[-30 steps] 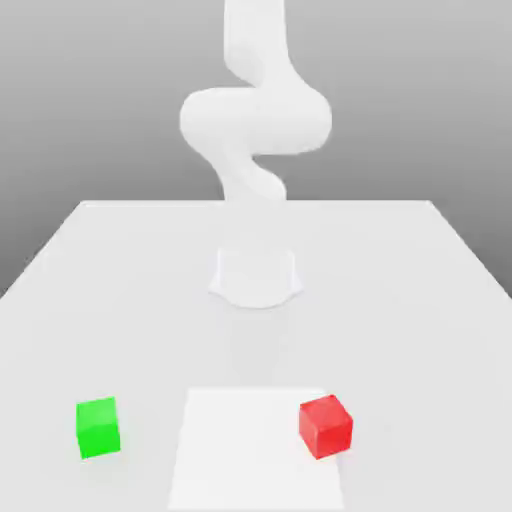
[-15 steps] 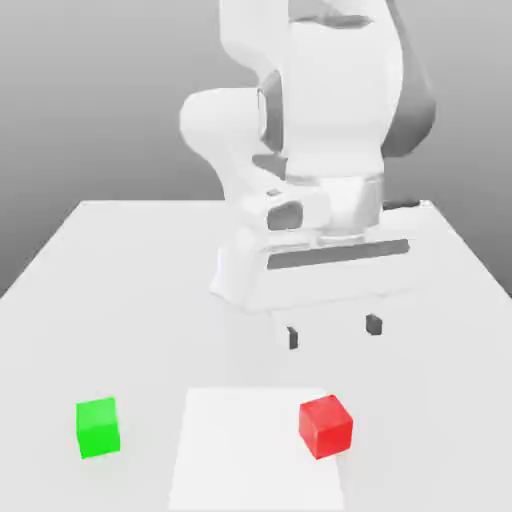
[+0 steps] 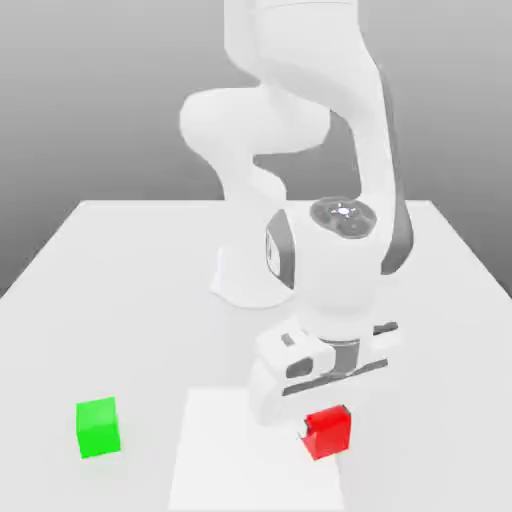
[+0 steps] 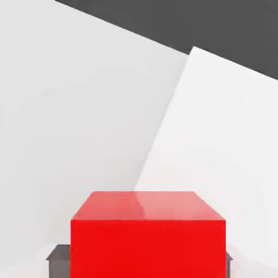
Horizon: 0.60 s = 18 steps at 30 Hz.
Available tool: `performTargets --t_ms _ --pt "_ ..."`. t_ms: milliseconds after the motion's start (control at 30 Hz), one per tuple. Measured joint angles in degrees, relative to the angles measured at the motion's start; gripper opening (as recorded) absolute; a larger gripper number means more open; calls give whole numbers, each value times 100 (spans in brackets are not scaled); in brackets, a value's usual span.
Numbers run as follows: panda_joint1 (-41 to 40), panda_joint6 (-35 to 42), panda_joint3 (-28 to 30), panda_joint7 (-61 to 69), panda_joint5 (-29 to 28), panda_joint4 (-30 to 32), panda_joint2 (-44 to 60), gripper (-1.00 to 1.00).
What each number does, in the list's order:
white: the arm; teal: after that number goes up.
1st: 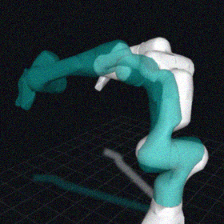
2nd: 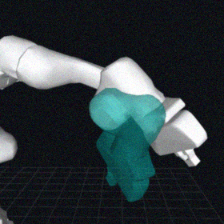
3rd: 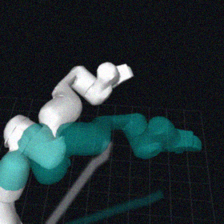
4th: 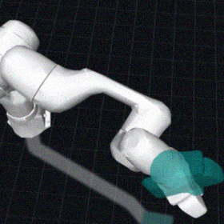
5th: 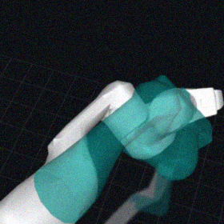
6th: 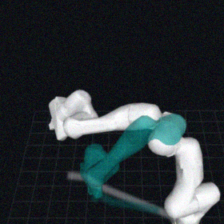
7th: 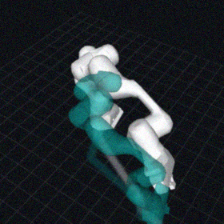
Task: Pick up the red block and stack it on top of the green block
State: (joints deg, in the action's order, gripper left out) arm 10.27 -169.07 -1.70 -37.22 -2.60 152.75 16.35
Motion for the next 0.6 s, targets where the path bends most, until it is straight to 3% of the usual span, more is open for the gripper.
performTargets --t_ms 233,600 --pt "-116 968 -82 136 185 157 -1125 -100" --pt "-2715 1790 1152 85 308 -300 -1491 -100"
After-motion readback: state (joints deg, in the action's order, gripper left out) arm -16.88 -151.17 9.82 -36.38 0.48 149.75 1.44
